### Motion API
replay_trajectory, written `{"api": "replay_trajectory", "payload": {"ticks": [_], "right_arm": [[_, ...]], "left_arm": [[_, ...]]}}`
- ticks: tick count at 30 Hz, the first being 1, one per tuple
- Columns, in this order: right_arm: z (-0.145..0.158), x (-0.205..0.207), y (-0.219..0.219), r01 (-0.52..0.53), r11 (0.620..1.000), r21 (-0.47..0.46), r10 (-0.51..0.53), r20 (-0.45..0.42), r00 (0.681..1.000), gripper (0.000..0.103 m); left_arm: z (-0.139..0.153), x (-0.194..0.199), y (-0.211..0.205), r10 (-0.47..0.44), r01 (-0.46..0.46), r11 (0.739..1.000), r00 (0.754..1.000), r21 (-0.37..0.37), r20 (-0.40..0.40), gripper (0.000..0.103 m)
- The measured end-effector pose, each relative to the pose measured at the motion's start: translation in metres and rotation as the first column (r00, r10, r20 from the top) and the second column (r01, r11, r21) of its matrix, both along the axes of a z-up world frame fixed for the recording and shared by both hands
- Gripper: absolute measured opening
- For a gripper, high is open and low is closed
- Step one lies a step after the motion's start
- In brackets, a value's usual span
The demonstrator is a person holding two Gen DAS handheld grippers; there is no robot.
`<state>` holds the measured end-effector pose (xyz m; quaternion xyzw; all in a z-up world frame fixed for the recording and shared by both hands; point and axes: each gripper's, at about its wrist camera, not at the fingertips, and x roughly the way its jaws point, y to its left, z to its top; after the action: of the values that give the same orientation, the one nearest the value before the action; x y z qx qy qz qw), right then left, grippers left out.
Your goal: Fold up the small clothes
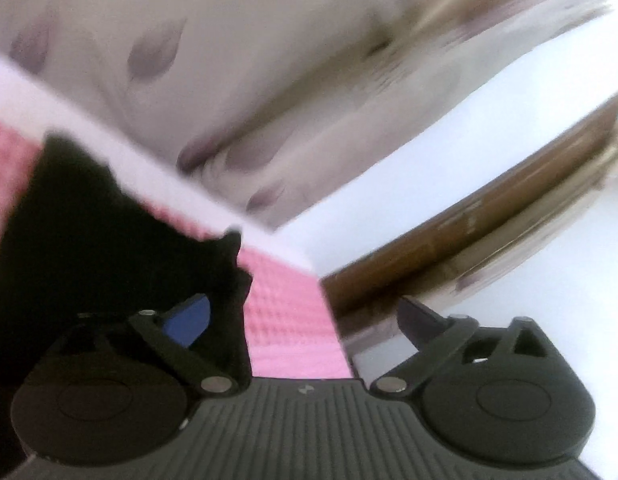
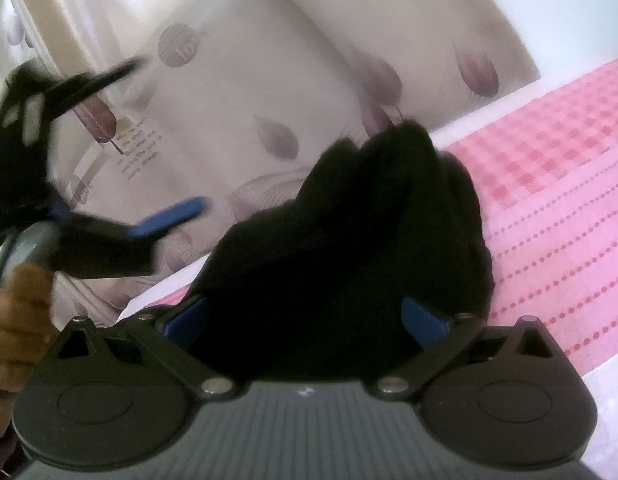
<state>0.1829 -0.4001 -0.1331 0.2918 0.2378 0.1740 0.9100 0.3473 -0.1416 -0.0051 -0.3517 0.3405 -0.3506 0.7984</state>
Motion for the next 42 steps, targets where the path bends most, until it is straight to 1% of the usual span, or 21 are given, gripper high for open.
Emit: {"api": "replay_trajectory", "payload": {"ticks": [2,4,6,8,10,12,13,14,16,18,19,21,22,23,25,26,29,31,36,39,42], "right_arm": [[-0.002,0.003,-0.003,-0.012,0.999,0.030,0.012,-0.018,1.000,0.103],[-0.005,0.009,-0.011,-0.031,0.993,0.116,0.037,-0.053,0.998,0.103],[-0.002,0.014,-0.019,-0.058,0.977,0.207,0.070,-0.054,0.996,0.103],[0.005,0.023,-0.025,-0.047,0.965,0.257,0.067,-0.068,0.995,0.103],[0.011,0.043,-0.029,-0.041,0.962,0.269,0.079,-0.132,0.988,0.103],[0.011,0.063,-0.030,0.006,0.969,0.245,0.049,-0.216,0.975,0.103],[0.011,0.070,-0.030,0.011,0.968,0.251,0.047,-0.225,0.973,0.103],[0.011,0.077,-0.029,0.016,0.968,0.249,0.045,-0.237,0.971,0.103],[0.015,0.090,-0.021,0.020,0.977,0.213,0.037,-0.261,0.964,0.103],[0.020,0.100,-0.008,0.017,0.992,0.121,0.018,-0.282,0.959,0.103],[0.022,0.103,-0.002,0.010,0.998,0.069,0.009,-0.279,0.960,0.096],[0.026,0.104,0.012,-0.021,0.999,-0.042,0.010,-0.245,0.969,0.073],[0.026,0.104,0.016,-0.033,0.996,-0.089,0.011,-0.238,0.971,0.053],[0.027,0.103,0.017,-0.038,0.992,-0.119,0.010,-0.228,0.974,0.043],[0.031,0.100,0.015,-0.037,0.986,-0.161,0.007,-0.185,0.983,0.030],[0.035,0.099,0.012,-0.032,0.984,-0.177,0.002,-0.167,0.986,0.026],[0.050,0.099,0.007,-0.043,0.978,-0.204,0.019,-0.117,0.993,0.023],[0.064,0.102,0.003,-0.046,0.974,-0.224,0.028,-0.080,0.996,0.023],[0.098,0.113,-0.013,-0.021,0.971,-0.237,0.025,0.012,1.000,0.021],[0.094,0.130,-0.028,-0.020,0.967,-0.255,0.018,-0.008,1.000,0.021],[0.073,0.144,-0.042,0.005,0.962,-0.273,-0.019,-0.050,0.999,0.021]], "left_arm": [[0.002,-0.017,0.023,0.064,-0.068,0.996,0.996,0.059,0.067,0.103],[-0.011,-0.033,0.049,0.102,-0.113,0.989,0.988,0.092,0.112,0.103],[-0.034,-0.045,0.069,0.114,-0.127,0.984,0.988,0.125,0.106,0.103],[-0.059,-0.056,0.081,0.106,-0.117,0.981,0.991,0.151,0.078,0.102],[-0.083,-0.067,0.092,0.126,-0.132,0.981,0.991,0.139,0.046,0.102],[-0.103,-0.077,0.101,0.157,-0.160,0.981,0.987,0.108,0.040,0.100],[-0.107,-0.087,0.104,0.180,-0.188,0.978,0.979,0.093,0.096,0.101],[-0.106,-0.095,0.104,0.203,-0.215,0.973,0.970,0.083,0.131,0.103],[-0.099,-0.102,0.101,0.194,-0.219,0.971,0.957,0.098,0.218,0.103],[-0.096,-0.104,0.092,0.179,-0.220,0.965,0.952,0.146,0.250,0.103],[-0.096,-0.104,0.089,0.162,-0.205,0.966,0.954,0.156,0.251,0.103],[-0.098,-0.106,0.088,0.155,-0.199,0.968,0.954,0.155,0.257,0.103],[-0.099,-0.106,0.089,0.166,-0.208,0.967,0.953,0.149,0.253,0.103],[-0.101,-0.107,0.092,0.177,-0.215,0.966,0.954,0.141,0.242,0.103],[-0.105,-0.104,0.097,0.201,-0.229,0.966,0.958,0.123,0.204,0.103],[-0.105,-0.101,0.099,0.221,-0.245,0.963,0.957,0.116,0.185,0.103],[-0.108,-0.098,0.105,0.265,-0.279,0.956,0.953,0.087,0.145,0.103],[-0.107,-0.098,0.107,0.282,-0.296,0.952,0.948,0.082,0.148,0.103],[-0.105,-0.098,0.106,0.282,-0.299,0.949,0.947,0.103,0.154,0.103],[-0.106,-0.097,0.107,0.285,-0.302,0.948,0.946,0.103,0.152,0.103],[-0.106,-0.097,0.107,0.284,-0.301,0.947,0.947,0.108,0.153,0.103]]}}
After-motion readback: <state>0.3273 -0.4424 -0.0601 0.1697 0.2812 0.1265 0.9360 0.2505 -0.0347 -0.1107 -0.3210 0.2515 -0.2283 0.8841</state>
